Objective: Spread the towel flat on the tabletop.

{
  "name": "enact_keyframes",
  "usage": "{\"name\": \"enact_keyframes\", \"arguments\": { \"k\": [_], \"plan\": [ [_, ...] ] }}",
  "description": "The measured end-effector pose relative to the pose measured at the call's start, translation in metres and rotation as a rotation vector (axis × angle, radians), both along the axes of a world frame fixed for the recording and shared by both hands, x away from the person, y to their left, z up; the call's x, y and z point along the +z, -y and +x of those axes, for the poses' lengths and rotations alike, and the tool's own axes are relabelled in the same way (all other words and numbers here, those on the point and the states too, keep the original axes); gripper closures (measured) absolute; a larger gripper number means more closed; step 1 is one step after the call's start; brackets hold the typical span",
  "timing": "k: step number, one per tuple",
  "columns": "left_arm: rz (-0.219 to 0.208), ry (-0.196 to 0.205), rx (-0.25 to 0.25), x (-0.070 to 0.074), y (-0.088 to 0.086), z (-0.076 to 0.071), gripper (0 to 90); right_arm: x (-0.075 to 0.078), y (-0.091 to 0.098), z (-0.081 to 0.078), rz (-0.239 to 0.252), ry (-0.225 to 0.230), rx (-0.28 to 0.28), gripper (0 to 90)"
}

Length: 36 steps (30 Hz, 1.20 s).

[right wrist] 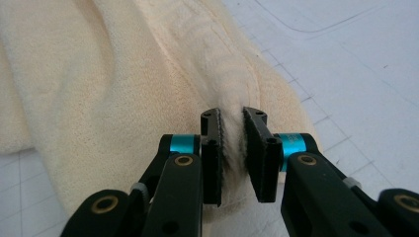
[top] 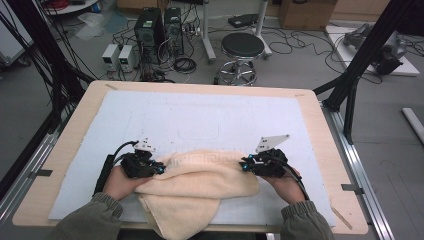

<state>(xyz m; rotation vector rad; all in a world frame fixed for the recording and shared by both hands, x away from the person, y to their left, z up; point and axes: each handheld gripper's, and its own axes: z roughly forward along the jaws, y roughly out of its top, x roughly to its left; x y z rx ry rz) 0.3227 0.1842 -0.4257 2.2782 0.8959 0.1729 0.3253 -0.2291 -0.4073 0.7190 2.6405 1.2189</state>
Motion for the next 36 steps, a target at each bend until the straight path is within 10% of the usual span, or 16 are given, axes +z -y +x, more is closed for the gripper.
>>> {"name": "enact_keyframes", "arguments": {
  "k": [7, 18, 27, 36],
  "plan": [
    [-0.024, 0.08, 0.043, 0.013, -0.005, 0.0, 82.8, 0.017, 0.004, -0.001, 0.032, 0.042, -0.001, 78.3],
    [-0.136, 0.232, 0.092, 0.072, -0.027, -0.002, 82.8, 0.052, 0.002, 0.001, 0.111, 0.098, -0.017, 79.3],
    [-0.112, 0.256, 0.034, 0.065, -0.027, -0.027, 82.7, 0.056, -0.003, -0.02, 0.088, 0.105, 0.047, 79.3],
    [-0.072, 0.197, -0.012, 0.029, -0.019, -0.039, 82.7, 0.008, -0.012, -0.026, 0.003, -0.124, 0.18, 64.1]
  ]
}}
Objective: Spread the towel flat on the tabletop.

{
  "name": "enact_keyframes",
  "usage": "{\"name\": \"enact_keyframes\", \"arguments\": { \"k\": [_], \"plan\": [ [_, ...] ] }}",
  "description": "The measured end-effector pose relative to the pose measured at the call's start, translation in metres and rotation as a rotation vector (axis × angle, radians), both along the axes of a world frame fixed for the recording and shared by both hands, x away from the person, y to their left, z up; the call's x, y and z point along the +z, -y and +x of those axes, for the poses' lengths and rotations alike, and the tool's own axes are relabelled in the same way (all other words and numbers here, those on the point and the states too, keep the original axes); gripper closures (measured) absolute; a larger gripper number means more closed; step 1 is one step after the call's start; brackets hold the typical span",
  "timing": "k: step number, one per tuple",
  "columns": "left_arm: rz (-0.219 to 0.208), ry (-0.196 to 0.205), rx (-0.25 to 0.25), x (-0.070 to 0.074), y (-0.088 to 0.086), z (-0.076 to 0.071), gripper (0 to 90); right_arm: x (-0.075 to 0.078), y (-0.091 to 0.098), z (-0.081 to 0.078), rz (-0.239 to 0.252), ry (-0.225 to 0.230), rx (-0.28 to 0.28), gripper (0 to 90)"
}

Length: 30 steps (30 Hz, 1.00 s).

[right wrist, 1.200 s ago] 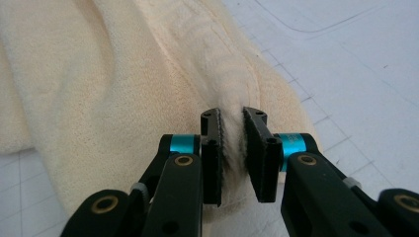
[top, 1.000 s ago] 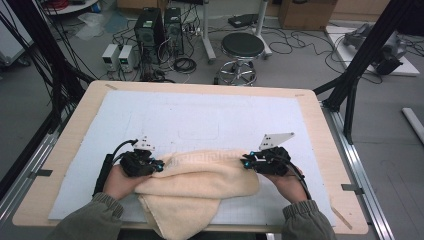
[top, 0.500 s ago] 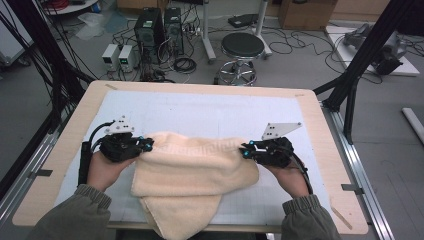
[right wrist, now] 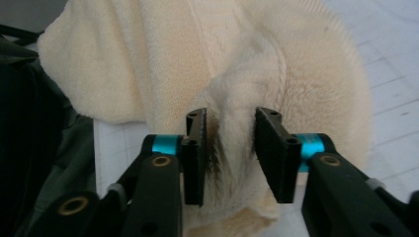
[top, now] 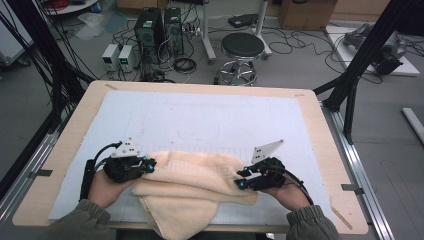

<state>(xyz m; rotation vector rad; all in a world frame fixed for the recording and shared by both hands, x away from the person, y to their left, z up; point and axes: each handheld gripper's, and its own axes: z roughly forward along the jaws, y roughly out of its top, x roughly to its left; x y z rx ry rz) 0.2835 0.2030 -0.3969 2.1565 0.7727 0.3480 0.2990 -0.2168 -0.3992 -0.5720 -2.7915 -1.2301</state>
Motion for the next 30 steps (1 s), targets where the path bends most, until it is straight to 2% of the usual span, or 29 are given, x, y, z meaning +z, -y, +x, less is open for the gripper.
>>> {"name": "enact_keyframes", "arguments": {
  "k": [3, 5, 8, 10, 13, 14, 17, 19, 21, 24, 27, 28, 29, 30],
  "plan": [
    [0.008, -0.001, -0.009, -0.006, 0.002, -0.003, 82.7, 0.005, 0.011, 0.003, 0.085, 0.006, -0.052, 57.2],
    [0.015, 0.012, -0.013, -0.005, 0.001, -0.004, 82.7, 0.013, 0.02, 0.007, 0.129, 0.029, -0.105, 56.9],
    [0.016, 0.031, -0.01, -0.002, 0.001, -0.005, 82.7, 0.014, 0.027, 0.013, 0.14, 0.038, -0.157, 54.0],
    [0.018, 0.036, -0.014, -0.002, 0.0, -0.005, 82.7, 0.011, 0.029, 0.02, 0.144, 0.012, -0.182, 51.4],
    [0.009, 0.042, -0.002, 0.0, -0.002, -0.005, 82.7, 0.003, 0.025, 0.026, 0.115, -0.026, -0.171, 50.8],
    [0.003, 0.043, 0.004, 0.001, -0.003, -0.005, 82.7, 0.001, 0.021, 0.025, 0.105, -0.035, -0.156, 53.8],
    [-0.004, 0.043, 0.013, 0.002, -0.006, -0.005, 82.7, -0.005, 0.01, 0.02, 0.063, -0.058, -0.084, 75.4],
    [0.001, 0.048, 0.012, 0.004, -0.007, -0.004, 82.7, -0.005, 0.004, 0.016, 0.02, -0.026, -0.064, 81.1],
    [-0.004, 0.051, 0.014, 0.009, -0.006, -0.003, 82.7, 0.001, 0.004, 0.015, 0.013, 0.004, -0.082, 82.9],
    [-0.015, 0.071, 0.022, 0.021, -0.006, 0.002, 82.8, 0.019, 0.007, 0.016, 0.034, 0.072, -0.114, 83.7],
    [-0.05, 0.091, 0.042, 0.041, -0.008, 0.013, 82.8, 0.041, 0.007, 0.019, 0.045, 0.133, -0.134, 83.8],
    [-0.059, 0.106, 0.049, 0.05, -0.009, 0.017, 82.8, 0.049, 0.007, 0.02, 0.047, 0.151, -0.152, 83.8],
    [-0.069, 0.114, 0.057, 0.055, -0.01, 0.02, 82.8, 0.058, 0.007, 0.022, 0.055, 0.191, -0.166, 83.8],
    [-0.08, 0.122, 0.063, 0.062, -0.01, 0.022, 82.8, 0.064, 0.007, 0.023, 0.068, 0.202, -0.182, 83.8]
  ]
}}
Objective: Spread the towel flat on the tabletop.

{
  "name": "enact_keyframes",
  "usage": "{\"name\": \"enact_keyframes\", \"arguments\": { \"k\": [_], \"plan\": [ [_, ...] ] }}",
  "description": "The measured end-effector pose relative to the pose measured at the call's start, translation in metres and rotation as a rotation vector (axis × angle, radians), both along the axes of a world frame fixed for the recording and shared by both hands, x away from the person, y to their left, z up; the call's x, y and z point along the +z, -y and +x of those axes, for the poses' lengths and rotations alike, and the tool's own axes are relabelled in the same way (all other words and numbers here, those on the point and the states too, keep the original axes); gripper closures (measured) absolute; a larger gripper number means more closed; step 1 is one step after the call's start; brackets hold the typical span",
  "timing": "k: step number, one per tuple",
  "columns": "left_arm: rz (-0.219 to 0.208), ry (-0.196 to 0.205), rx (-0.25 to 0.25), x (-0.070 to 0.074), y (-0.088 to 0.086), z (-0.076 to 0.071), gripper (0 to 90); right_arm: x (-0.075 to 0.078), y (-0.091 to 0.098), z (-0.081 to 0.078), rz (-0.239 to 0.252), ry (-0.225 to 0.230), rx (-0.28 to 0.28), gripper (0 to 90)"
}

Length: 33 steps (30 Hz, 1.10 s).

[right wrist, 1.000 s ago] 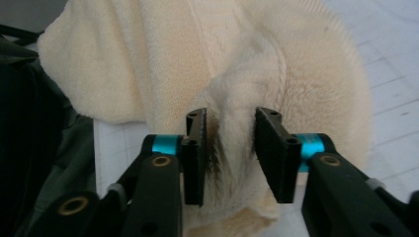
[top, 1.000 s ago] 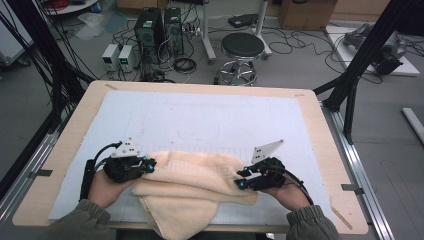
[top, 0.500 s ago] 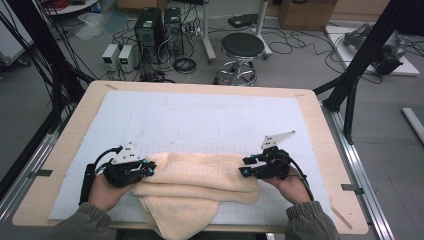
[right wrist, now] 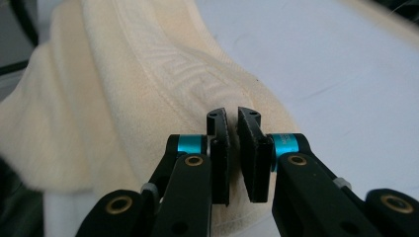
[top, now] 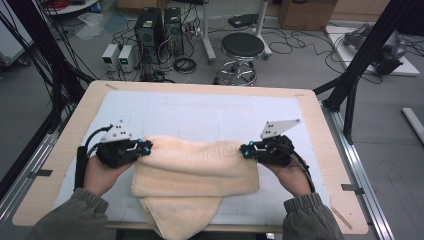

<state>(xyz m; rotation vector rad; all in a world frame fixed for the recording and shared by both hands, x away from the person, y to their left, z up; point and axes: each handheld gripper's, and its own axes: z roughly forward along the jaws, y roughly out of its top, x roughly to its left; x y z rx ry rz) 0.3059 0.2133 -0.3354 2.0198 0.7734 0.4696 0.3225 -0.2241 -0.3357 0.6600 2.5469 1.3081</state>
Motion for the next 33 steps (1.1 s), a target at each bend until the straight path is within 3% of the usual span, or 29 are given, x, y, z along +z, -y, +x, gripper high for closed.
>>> {"name": "enact_keyframes", "arguments": {
  "k": [3, 5, 7, 12, 15, 17, 20, 21, 23, 26, 28, 29, 31, 33],
  "plan": [
    [-0.011, 0.028, 0.019, 0.014, -0.002, 0.005, 82.8, 0.013, 0.001, 0.006, 0.034, 0.036, -0.028, 83.8],
    [0.002, 0.034, 0.017, 0.017, -0.002, 0.006, 82.8, 0.015, -0.002, 0.007, 0.021, 0.037, -0.023, 83.8],
    [0.007, 0.031, 0.019, 0.015, -0.003, 0.005, 82.8, 0.012, -0.006, 0.005, -0.001, 0.041, -0.022, 83.8],
    [-0.006, 0.012, 0.025, 0.002, -0.008, 0.0, 82.8, 0.011, -0.005, -0.007, 0.032, 0.061, -0.003, 83.9],
    [0.0, 0.013, 0.017, -0.004, -0.01, -0.007, 82.8, 0.01, -0.006, -0.009, 0.027, 0.003, 0.063, 83.1],
    [0.009, 0.008, 0.005, -0.011, -0.01, -0.014, 82.8, 0.001, -0.013, -0.017, -0.027, -0.04, 0.134, 82.3],
    [0.034, -0.011, -0.009, -0.029, -0.01, -0.027, 82.8, -0.03, -0.025, -0.033, -0.123, -0.1, 0.222, 79.0],
    [0.04, -0.019, -0.011, -0.035, -0.01, -0.031, 82.8, -0.036, -0.025, -0.035, -0.131, -0.106, 0.22, 77.4],
    [0.042, -0.036, -0.019, -0.044, -0.012, -0.037, 82.7, -0.047, -0.019, -0.036, -0.064, -0.153, 0.191, 72.9],
    [0.03, -0.045, -0.016, -0.05, -0.016, -0.043, 82.7, -0.047, -0.004, -0.031, 0.042, -0.155, 0.136, 66.5],
    [0.037, -0.044, -0.018, -0.05, -0.018, -0.044, 82.7, -0.042, 0.004, -0.027, 0.084, -0.137, 0.099, 65.3],
    [0.038, -0.041, -0.018, -0.05, -0.018, -0.044, 82.7, -0.039, 0.008, -0.023, 0.083, -0.108, 0.068, 62.3],
    [0.04, -0.038, -0.019, -0.05, -0.017, -0.044, 82.7, -0.038, 0.012, -0.017, 0.075, -0.109, 0.014, 55.0],
    [0.042, -0.035, -0.023, -0.05, -0.017, -0.043, 82.7, -0.044, 0.012, -0.007, 0.073, -0.14, -0.024, 45.6]
  ]
}}
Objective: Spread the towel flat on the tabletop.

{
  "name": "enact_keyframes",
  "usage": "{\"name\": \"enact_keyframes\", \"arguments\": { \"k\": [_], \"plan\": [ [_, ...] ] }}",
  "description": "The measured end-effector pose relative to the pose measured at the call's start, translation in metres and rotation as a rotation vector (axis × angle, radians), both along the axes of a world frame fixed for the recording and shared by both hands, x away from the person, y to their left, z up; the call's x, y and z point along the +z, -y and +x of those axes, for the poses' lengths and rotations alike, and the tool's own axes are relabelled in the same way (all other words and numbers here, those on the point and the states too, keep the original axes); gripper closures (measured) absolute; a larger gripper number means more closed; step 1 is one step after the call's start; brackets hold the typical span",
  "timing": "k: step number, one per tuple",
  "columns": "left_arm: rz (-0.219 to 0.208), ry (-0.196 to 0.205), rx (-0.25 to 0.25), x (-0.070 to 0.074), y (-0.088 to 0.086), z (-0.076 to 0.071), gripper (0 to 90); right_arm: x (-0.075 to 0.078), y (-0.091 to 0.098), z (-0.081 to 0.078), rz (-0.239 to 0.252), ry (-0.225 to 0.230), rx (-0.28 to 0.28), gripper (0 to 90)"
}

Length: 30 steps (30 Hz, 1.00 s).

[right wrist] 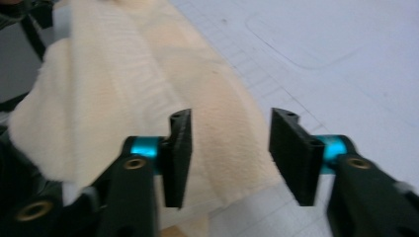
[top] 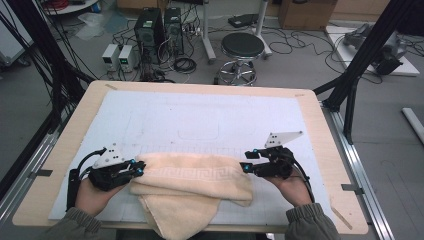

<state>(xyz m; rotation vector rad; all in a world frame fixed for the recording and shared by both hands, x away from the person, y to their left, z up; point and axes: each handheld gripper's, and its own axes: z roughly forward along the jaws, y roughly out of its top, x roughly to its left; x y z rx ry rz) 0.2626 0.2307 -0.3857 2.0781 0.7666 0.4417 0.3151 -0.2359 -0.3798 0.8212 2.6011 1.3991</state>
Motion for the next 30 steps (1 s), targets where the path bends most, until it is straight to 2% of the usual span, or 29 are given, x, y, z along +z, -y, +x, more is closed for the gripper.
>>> {"name": "enact_keyframes", "arguments": {
  "k": [2, 4, 5, 7, 8, 10, 12, 15, 20, 22, 24, 29, 30],
  "plan": [
    [0.0, -0.01, 0.002, -0.003, 0.0, 0.0, 82.7, -0.01, -0.01, 0.008, -0.014, -0.058, 0.014, 39.4],
    [0.003, -0.017, 0.002, -0.005, -0.002, 0.0, 82.7, -0.018, -0.022, 0.012, -0.052, -0.077, 0.037, 38.7],
    [-0.003, -0.019, 0.005, -0.007, -0.003, 0.0, 82.7, -0.021, -0.028, 0.013, -0.07, -0.079, 0.047, 40.6],
    [0.0, -0.025, 0.009, -0.009, -0.006, -0.001, 82.7, -0.026, -0.037, 0.013, -0.081, -0.08, 0.081, 56.6],
    [-0.008, -0.031, 0.013, -0.009, -0.007, -0.002, 82.7, -0.027, -0.04, 0.012, -0.091, -0.065, 0.097, 66.7],
    [-0.015, -0.031, 0.017, -0.009, -0.008, -0.002, 82.7, -0.024, -0.042, 0.008, -0.106, -0.018, 0.107, 76.1],
    [-0.015, -0.023, 0.013, -0.006, -0.008, -0.001, 82.7, -0.017, -0.039, 0.005, -0.101, 0.021, 0.096, 80.3],
    [-0.029, -0.006, 0.017, 0.001, -0.005, 0.004, 82.7, -0.003, -0.03, 0.004, -0.066, 0.059, 0.069, 82.8],
    [-0.057, 0.036, 0.021, 0.024, 0.002, 0.017, 82.7, 0.021, -0.029, 0.006, -0.086, 0.139, 0.04, 84.5],
    [-0.081, 0.049, 0.031, 0.034, 0.003, 0.024, 82.7, 0.034, -0.027, 0.008, -0.088, 0.178, 0.013, 84.8],
    [-0.092, 0.063, 0.038, 0.043, 0.004, 0.028, 82.7, 0.048, -0.024, 0.009, -0.067, 0.216, -0.009, 84.9],
    [-0.099, 0.089, 0.047, 0.057, 0.006, 0.033, 82.7, 0.069, -0.017, 0.008, -0.055, 0.275, -0.039, 84.9],
    [-0.106, 0.091, 0.048, 0.058, 0.007, 0.034, 82.7, 0.072, -0.016, 0.008, -0.045, 0.271, -0.042, 84.9]
  ]
}}
